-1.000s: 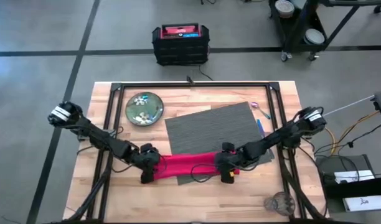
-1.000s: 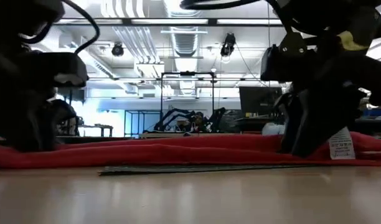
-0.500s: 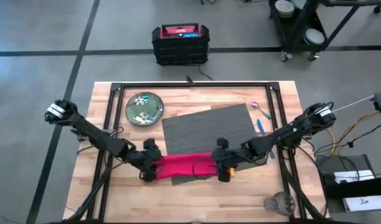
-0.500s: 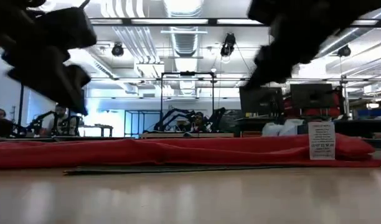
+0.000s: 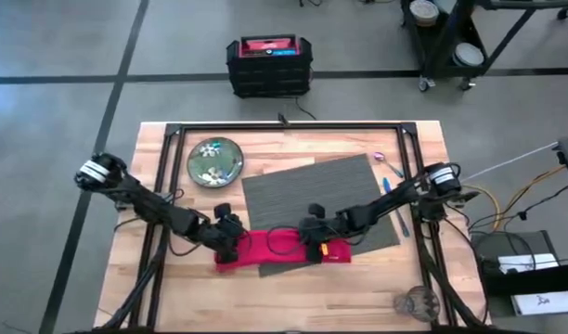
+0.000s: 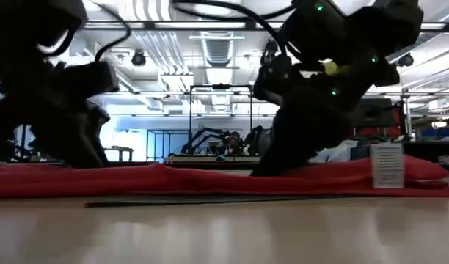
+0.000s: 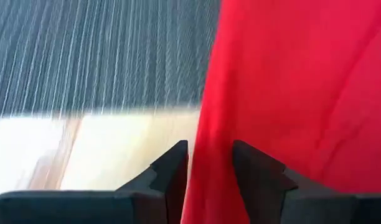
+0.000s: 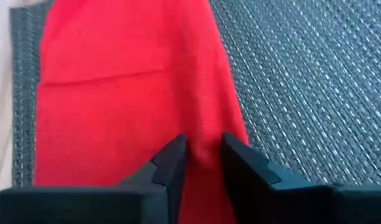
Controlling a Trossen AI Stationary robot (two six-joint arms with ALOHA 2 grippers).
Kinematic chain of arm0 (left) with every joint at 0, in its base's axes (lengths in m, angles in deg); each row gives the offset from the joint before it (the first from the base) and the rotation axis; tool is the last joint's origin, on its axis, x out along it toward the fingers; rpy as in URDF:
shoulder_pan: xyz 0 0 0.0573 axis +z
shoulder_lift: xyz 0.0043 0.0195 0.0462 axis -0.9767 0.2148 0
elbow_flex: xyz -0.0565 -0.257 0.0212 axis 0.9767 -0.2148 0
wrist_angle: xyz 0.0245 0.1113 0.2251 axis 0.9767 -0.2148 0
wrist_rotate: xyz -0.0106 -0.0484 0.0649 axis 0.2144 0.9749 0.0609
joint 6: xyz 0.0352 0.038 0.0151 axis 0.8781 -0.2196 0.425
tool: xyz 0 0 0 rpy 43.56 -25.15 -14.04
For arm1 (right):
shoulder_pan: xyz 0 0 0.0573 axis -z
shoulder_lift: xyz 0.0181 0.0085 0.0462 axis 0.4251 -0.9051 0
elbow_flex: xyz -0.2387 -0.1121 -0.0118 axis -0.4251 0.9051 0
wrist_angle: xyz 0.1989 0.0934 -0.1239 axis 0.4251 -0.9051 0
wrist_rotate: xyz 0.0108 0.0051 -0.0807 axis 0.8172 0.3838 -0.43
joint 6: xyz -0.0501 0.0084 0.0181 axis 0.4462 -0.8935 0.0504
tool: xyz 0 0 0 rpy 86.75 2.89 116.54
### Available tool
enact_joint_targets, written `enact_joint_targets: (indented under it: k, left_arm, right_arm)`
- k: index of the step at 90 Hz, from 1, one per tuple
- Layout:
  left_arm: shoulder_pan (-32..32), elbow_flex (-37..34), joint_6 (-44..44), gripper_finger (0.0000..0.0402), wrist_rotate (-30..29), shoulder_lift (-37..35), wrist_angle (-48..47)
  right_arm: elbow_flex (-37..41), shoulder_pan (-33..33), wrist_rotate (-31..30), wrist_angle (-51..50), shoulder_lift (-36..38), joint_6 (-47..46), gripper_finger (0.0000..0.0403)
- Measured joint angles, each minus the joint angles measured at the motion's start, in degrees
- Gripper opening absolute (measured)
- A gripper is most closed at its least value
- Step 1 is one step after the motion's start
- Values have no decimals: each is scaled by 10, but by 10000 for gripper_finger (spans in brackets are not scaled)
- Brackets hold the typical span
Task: Set table place
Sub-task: Fold the red table napkin
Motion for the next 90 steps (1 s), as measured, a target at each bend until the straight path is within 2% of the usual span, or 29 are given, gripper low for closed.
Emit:
enact_joint_targets:
  k: [15,29,40,54,60,68,81,90]
  left_arm:
    - [2,-5,-13,114,3,8,1]
    - [3,0,-3,113,11,-5,-16]
    - [3,11,9,113,19,-22,-22]
    - [2,23,14,113,18,-42,-21]
    - [3,25,21,113,17,-46,-23]
    - [3,28,21,113,16,-47,-16]
    - [3,28,20,113,16,-47,-16]
    - [3,28,19,113,15,-47,-8]
  right_arm:
    - [4,-6,15,-66,50,8,48]
    - [4,0,16,-60,91,1,44]
    - [4,2,29,-135,141,-55,70]
    - [7,-17,137,-300,232,-192,126]
    - [14,-48,153,-344,258,-267,151]
    - [30,-103,127,-367,290,-364,179]
    - [60,-177,-11,-368,296,-550,208]
    - [74,-199,-63,-361,279,-639,219]
